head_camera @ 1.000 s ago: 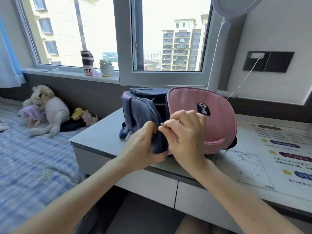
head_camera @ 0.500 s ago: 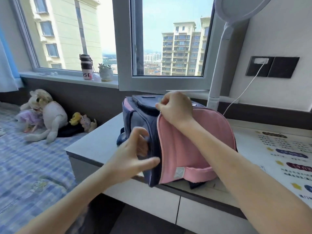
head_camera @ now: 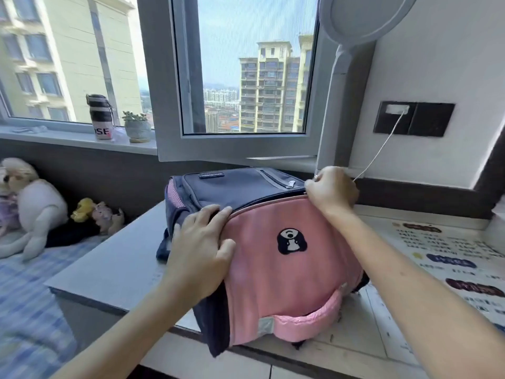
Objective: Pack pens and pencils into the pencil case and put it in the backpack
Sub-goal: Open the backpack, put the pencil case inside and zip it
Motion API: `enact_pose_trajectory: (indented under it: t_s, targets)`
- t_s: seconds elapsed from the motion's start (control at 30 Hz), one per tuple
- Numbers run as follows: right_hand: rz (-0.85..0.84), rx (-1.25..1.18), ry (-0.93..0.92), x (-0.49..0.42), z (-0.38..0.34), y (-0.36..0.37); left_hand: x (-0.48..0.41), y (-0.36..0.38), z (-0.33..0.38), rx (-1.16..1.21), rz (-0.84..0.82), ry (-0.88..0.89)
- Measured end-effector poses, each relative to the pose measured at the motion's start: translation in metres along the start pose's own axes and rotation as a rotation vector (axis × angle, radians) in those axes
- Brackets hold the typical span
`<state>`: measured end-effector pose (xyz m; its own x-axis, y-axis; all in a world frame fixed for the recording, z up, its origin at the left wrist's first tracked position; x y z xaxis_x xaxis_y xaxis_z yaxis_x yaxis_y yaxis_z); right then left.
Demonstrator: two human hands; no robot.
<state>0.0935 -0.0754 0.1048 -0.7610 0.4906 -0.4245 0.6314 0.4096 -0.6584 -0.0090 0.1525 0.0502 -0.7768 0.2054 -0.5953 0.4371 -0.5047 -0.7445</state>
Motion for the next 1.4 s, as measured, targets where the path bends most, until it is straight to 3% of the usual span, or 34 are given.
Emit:
enact_pose_trajectory:
  t_s: [0.17,0.3,0.4,0.5,0.57,0.67,0.77,0.83,1.0,1.13,1.27,1.4]
  targets:
    - [-0.104,-0.118,0.303,-0.010,0.085,0.005,0.015,0.018,-0.003,-0.070,-0.077,-0.039]
    - [-0.098,-0.327,0.415,0.012,0.118,0.013,0.026,0.027,-0.003,-0.049,-0.144,-0.124]
    - [-0.072,-0.418,0.387,0.020,0.119,0.011,0.026,0.024,-0.002,-0.114,-0.164,-0.137]
    - [-0.048,-0.340,0.266,0.020,0.107,0.001,0.007,0.009,0.010,-0.348,-0.053,0.009]
    - [-0.068,-0.251,0.192,0.018,0.094,-0.005,-0.020,0.007,0.032,-0.412,0.040,0.211]
    - [-0.166,-0.197,0.149,0.012,0.079,-0.010,-0.068,0.033,0.076,-0.360,-0.148,0.462]
    - [-0.275,-0.260,0.195,0.001,0.080,-0.015,-0.105,0.078,0.100,-0.370,-0.369,0.523]
    - [-0.380,-0.350,0.265,-0.004,0.085,-0.018,-0.120,0.096,0.109,-0.365,-0.403,0.525]
    - [-0.568,-0.498,0.424,0.003,0.097,-0.018,-0.129,0.105,0.114,-0.281,-0.284,0.528]
    - [-0.482,-0.539,0.468,0.017,0.121,-0.022,-0.126,0.106,0.111,-0.454,-0.182,0.556]
    - [-0.421,-0.441,0.380,0.041,0.162,-0.034,-0.133,0.102,0.107,-0.464,-0.133,0.546]
    - [-0.548,-0.218,0.406,0.073,0.202,-0.015,-0.140,0.101,0.110,-0.498,-0.145,0.550]
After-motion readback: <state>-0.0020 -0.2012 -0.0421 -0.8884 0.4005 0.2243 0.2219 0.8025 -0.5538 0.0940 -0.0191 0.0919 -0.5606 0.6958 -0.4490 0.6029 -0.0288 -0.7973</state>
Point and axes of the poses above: each hand's wrist, its own x-axis away from the middle knuckle, its own y-axis out of the palm, z = x × y, the point moved 4 cm from there along -x, towards the middle knuckle, and after that the axes turned 11 degrees about y, right-handed, at the moved point
